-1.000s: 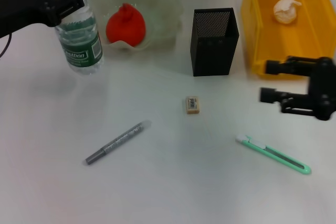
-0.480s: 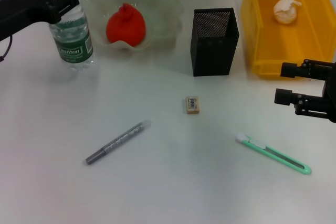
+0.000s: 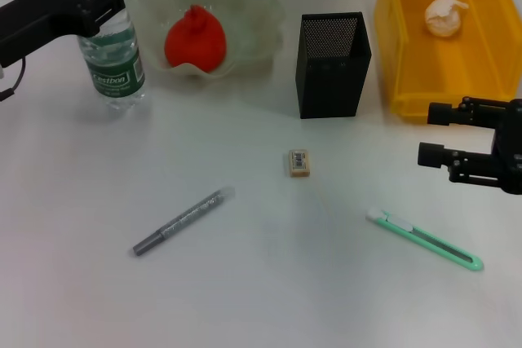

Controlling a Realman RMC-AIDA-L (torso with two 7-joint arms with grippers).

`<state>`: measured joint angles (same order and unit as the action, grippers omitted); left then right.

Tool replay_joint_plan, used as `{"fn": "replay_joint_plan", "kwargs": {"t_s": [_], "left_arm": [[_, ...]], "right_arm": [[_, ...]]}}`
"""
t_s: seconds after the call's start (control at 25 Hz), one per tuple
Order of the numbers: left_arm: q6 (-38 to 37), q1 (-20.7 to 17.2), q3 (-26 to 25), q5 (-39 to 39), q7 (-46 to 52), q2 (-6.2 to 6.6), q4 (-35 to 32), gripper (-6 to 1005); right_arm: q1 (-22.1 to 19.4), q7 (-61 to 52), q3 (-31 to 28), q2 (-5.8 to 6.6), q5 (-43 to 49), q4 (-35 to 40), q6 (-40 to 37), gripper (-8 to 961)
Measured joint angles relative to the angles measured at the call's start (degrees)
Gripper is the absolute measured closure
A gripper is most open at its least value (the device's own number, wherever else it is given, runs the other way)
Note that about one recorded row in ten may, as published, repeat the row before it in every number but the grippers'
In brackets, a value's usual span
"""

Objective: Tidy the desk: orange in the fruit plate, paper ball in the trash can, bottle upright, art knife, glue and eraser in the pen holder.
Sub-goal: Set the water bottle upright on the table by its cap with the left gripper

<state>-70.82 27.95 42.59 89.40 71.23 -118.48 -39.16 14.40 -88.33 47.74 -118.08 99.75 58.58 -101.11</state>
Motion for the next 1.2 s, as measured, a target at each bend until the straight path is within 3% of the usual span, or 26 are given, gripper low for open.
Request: {"fn": "replay_joint_plan", "kwargs": {"t_s": [1.2], "left_arm": [[5.42, 1.99, 0.02, -0.81, -5.06, -0.10, 5.86, 460]], "right_arm": [[1.88, 0.00, 0.01, -0.87, 3.51, 0.04, 1.62, 279]]}}
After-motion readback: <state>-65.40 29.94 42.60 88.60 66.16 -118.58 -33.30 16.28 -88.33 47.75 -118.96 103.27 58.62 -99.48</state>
